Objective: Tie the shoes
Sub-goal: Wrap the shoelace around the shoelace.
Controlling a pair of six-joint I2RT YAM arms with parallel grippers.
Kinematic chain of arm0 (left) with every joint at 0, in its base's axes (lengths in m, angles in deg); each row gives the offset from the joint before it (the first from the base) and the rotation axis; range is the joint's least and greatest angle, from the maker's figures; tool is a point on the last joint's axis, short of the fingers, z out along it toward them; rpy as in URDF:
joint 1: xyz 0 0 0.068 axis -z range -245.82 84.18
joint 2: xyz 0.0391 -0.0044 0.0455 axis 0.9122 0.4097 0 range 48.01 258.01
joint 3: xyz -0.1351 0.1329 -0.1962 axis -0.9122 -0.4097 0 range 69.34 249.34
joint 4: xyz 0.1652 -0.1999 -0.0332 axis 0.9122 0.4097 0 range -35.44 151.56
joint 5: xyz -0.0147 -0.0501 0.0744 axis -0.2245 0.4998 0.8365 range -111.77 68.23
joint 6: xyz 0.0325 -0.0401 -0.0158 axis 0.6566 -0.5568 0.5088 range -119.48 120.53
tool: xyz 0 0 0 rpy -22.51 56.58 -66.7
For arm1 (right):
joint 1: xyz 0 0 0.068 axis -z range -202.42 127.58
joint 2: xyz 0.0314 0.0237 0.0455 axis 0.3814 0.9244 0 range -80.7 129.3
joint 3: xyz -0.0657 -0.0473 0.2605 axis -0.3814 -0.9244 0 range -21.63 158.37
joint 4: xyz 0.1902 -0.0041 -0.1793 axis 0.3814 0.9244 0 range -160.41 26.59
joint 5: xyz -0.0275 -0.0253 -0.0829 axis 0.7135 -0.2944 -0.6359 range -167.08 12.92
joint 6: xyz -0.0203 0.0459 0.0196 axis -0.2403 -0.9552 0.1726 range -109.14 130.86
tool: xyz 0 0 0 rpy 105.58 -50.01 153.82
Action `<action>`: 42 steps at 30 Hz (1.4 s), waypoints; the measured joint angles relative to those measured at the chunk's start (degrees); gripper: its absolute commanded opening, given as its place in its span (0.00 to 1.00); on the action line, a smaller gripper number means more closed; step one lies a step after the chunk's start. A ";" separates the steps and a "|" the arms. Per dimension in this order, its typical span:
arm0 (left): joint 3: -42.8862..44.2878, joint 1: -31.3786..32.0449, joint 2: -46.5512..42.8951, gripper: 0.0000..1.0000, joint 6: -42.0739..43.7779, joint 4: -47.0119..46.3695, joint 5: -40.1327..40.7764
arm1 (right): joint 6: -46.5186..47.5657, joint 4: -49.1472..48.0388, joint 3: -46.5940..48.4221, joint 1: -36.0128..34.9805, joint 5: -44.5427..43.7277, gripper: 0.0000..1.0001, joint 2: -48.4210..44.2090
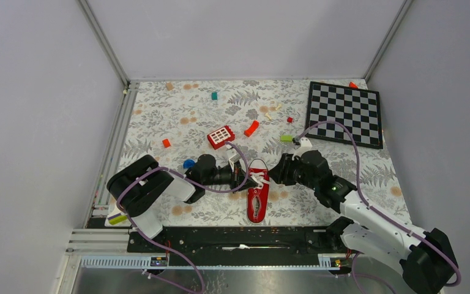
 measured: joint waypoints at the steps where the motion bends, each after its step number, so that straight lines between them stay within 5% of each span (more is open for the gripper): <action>1: 0.00 0.00 0.00 0.00 0.09 0.15 0.00 | -0.02 0.13 -0.31 0.00 -0.76 0.39 -0.52; 5: 0.00 -0.04 0.00 0.00 0.11 0.26 0.00 | 0.11 0.81 -2.60 0.17 -2.51 0.43 -0.70; 14: 0.07 -0.04 -0.04 0.00 0.11 0.37 0.00 | 5.20 4.00 -0.96 0.22 3.87 0.47 14.99; 20: 0.07 -0.13 -0.20 0.00 0.09 0.44 0.00 | 9.38 4.55 1.81 0.22 4.11 0.35 16.50; 25: 0.07 -0.33 -0.20 0.00 0.09 0.46 0.00 | 14.75 7.34 4.72 0.22 3.93 0.48 17.27; 42: 0.07 -1.66 -0.20 0.00 0.04 0.57 -0.76 | 21.27 7.82 4.87 0.22 5.22 0.52 16.55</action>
